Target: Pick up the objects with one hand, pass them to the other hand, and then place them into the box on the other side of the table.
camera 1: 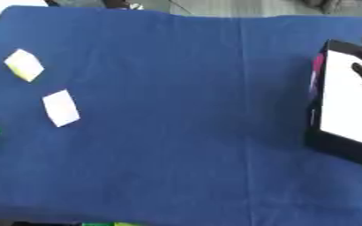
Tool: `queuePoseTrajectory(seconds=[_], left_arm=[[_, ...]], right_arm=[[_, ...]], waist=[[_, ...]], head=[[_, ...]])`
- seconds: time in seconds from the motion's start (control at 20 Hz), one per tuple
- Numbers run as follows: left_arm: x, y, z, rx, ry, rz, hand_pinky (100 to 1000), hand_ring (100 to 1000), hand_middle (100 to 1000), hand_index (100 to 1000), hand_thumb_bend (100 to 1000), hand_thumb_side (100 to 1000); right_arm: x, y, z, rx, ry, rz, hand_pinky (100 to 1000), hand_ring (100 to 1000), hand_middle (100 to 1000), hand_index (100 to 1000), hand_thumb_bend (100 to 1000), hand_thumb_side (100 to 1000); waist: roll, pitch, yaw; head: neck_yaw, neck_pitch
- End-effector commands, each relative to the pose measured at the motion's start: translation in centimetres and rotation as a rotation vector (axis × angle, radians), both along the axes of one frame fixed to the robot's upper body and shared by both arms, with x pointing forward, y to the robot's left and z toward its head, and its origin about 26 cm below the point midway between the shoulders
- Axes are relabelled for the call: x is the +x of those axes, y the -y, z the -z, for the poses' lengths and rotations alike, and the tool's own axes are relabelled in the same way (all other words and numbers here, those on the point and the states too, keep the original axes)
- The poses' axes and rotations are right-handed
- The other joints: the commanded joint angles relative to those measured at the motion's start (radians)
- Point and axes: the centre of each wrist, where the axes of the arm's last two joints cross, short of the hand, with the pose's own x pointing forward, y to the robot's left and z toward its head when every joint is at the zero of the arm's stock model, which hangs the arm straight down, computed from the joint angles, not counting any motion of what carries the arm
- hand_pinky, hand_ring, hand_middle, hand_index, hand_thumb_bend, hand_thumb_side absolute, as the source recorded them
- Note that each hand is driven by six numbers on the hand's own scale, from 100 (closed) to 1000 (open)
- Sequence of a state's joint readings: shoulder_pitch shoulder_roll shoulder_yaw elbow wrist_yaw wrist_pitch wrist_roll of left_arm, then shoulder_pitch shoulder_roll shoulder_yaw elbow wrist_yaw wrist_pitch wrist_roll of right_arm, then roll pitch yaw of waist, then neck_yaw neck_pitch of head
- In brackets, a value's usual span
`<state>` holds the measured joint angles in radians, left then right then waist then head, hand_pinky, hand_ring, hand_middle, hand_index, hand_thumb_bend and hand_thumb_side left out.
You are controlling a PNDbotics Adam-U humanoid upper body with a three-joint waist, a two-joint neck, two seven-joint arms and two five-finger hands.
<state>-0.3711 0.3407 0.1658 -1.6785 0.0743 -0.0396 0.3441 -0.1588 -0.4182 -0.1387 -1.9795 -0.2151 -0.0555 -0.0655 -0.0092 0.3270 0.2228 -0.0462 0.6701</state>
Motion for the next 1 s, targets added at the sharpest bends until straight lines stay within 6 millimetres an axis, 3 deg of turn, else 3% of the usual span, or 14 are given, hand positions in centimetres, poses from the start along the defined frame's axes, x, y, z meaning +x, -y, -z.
queuePoseTrajectory(seconds=[0.05,0.45,0.7,1.0], left_arm=[[0.1,-2.0,-2.2,0.124,-0.029,-0.044,1000,824,817,928,195,775],[0.1,-6.7,-5.6,0.491,-0.375,-0.057,1000,854,827,929,218,771],[-0.6,-8.6,-7.7,0.647,-0.534,-0.013,1000,870,829,926,275,716],[-1.3,-10.4,-9.1,0.783,-0.688,-0.005,1000,883,829,920,342,629]], right_arm=[[-0.3,0.2,-1.0,-0.024,0.035,0.009,1000,1000,1000,995,100,642],[-0.5,0.7,-0.9,-0.070,0.035,0.012,1000,1000,1000,994,100,647],[-0.8,1.2,-0.9,-0.116,0.052,0.011,1000,1000,1000,993,100,628],[-1.1,1.7,-0.6,-0.161,0.061,0.021,1000,1000,1000,992,100,623]], waist=[[0.005,-0.012,0.001],[0.019,-0.003,0.011],[0.014,0.004,0.017],[0.007,0.015,0.024]], head=[[0.018,-0.013],[0.012,-0.022],[0.000,-0.048],[0.021,-0.053]])
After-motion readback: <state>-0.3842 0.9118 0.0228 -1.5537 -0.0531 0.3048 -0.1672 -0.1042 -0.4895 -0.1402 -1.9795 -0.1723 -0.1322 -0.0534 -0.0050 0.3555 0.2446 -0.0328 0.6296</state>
